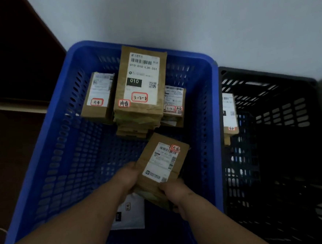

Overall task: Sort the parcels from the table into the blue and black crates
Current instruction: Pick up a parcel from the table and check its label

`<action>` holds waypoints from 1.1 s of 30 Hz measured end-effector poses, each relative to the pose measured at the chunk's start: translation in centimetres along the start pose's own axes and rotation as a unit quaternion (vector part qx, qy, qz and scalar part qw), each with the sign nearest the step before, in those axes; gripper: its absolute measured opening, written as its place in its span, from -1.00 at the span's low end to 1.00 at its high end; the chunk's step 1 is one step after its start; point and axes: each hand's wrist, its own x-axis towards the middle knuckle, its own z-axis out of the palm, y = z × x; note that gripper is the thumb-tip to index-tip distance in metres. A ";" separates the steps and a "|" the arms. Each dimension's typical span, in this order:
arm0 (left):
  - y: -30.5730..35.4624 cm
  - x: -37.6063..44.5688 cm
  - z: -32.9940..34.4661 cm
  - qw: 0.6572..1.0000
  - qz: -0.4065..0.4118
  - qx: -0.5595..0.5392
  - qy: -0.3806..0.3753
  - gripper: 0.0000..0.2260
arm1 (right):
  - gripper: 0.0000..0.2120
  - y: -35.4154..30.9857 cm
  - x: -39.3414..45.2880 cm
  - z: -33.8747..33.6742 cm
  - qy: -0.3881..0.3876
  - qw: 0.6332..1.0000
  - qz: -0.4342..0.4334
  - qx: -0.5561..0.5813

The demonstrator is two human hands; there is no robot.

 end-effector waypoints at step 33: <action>-1.7 9.8 3.9 0.997 0.045 0.055 0.041 -0.68 | -0.03 -4.0 5.6 -0.6 0.165 0.871 -0.194 -0.421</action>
